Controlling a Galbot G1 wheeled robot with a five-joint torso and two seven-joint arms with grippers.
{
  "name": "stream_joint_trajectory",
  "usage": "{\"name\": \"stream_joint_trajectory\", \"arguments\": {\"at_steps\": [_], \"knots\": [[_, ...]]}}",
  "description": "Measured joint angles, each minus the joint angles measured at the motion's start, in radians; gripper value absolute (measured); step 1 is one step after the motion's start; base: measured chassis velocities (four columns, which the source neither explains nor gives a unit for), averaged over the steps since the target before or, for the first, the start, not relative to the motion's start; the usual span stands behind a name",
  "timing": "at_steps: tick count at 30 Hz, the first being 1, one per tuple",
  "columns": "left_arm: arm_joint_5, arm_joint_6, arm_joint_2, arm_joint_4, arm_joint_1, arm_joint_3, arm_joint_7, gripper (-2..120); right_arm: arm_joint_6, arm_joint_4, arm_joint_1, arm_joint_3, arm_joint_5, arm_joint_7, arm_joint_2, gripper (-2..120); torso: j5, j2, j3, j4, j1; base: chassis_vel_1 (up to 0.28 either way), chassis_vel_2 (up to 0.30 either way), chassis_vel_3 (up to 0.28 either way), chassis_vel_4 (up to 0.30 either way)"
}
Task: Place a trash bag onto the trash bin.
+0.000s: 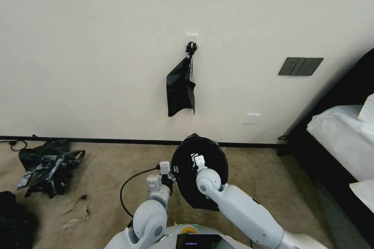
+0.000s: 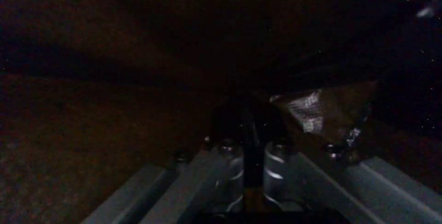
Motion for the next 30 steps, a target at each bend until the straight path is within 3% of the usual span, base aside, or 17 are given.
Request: {"name": "stream_joint_trajectory", "arguments": {"at_steps": [19,26,28,30], "knots": [[-0.017,0.002,0.008,-0.005,-0.006,-0.003,0.013,0,0.001,-0.049,0.008,-0.001,-0.012,-0.022,0.023,0,0.0000,0.000,0.000,0.0000,0.000,0.000,0.000,0.000,0.000],[-0.028,0.002,0.007,0.017,-0.010,-0.018,0.003,0,0.005,0.036,-0.030,0.010,-0.049,-0.084,-0.023,0,0.0002,0.000,0.000,0.0001,0.000,0.000,0.000,0.000,0.000],[-0.067,0.014,0.001,0.031,-0.030,-0.028,-0.014,0,0.005,0.092,-0.053,0.014,-0.062,-0.127,-0.054,10,0.0001,0.000,0.000,0.0000,0.000,0.000,0.000,0.000,0.000],[-0.080,0.019,-0.001,0.039,-0.039,-0.030,-0.019,0,0.005,0.110,-0.060,0.015,-0.064,-0.138,-0.063,14,0.0001,0.000,0.000,0.0000,0.000,0.000,0.000,0.000,0.000]]}}
